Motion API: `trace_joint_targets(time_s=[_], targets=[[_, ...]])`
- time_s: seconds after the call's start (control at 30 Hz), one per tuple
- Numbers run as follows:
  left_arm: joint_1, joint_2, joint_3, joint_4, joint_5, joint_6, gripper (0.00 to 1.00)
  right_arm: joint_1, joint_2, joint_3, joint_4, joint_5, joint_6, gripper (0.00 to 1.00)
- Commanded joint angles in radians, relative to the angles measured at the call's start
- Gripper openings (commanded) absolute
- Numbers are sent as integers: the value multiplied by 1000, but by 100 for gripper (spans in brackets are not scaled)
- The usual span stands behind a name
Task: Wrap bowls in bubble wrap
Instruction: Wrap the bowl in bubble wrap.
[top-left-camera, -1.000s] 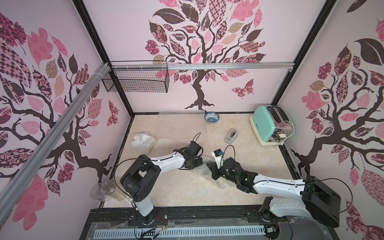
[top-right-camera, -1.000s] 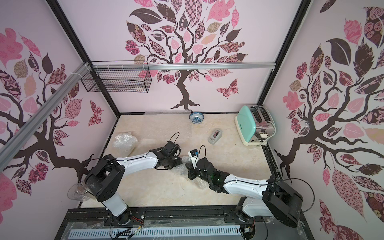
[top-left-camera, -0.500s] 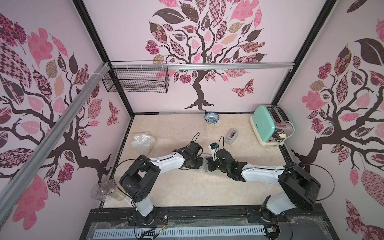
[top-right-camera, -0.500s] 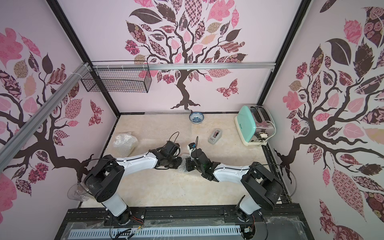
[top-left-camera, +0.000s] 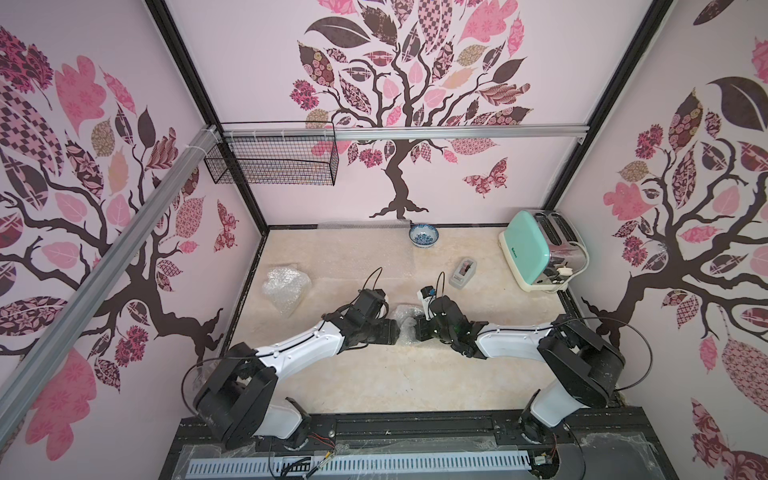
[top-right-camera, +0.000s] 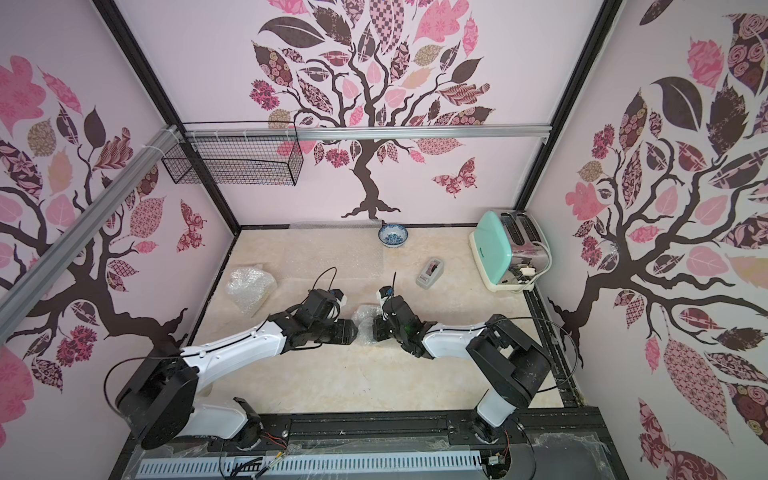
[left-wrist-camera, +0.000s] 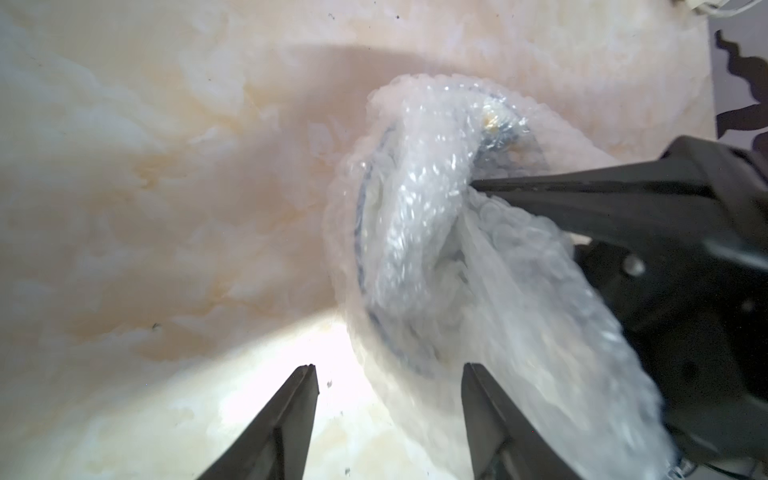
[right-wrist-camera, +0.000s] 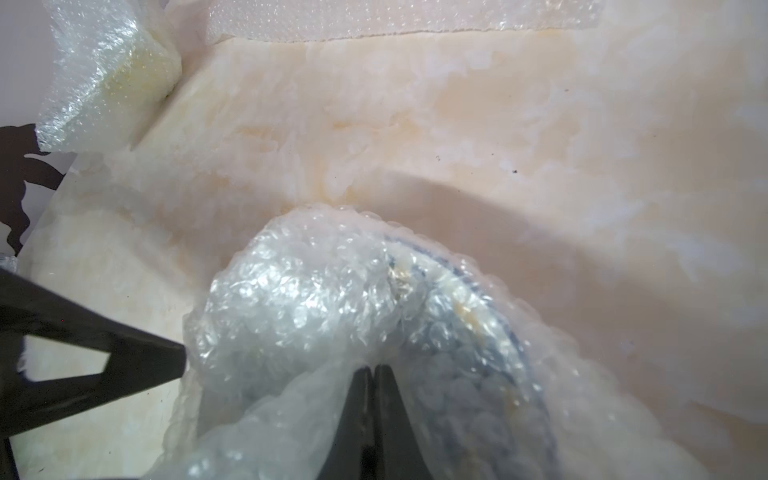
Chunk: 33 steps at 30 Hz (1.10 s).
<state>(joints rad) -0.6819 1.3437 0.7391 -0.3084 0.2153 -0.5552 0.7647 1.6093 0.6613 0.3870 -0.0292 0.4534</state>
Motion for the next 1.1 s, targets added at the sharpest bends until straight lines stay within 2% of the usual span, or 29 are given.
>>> trace_joint_targets(time_s=[0.0, 0.1, 0.27, 0.47, 0.57, 0.7, 0.83, 1.07], targets=[[-7, -90, -45, 48, 69, 12, 66, -11, 8, 30, -5, -3, 11, 0], [-75, -121, -71, 78, 46, 18, 68, -11, 9, 35, -9, -8, 11, 0], [-81, -102, -128, 127, 27, -21, 70, -11, 9, 36, -11, -18, 13, 0], [-78, 1, -32, 95, -47, -23, 71, -11, 4, 32, -15, -37, 11, 0], [-57, 26, -8, 171, 18, -35, 72, -10, 3, 32, -22, -41, 8, 0], [-27, 76, 34, 158, 5, -16, 72, -11, -11, 29, -29, -46, 5, 0], [31, 152, 47, 173, 46, -10, 73, -11, -25, 27, -30, -52, 7, 0], [50, 263, 98, 174, 33, 17, 72, -11, -36, 29, -41, -66, 9, 0]])
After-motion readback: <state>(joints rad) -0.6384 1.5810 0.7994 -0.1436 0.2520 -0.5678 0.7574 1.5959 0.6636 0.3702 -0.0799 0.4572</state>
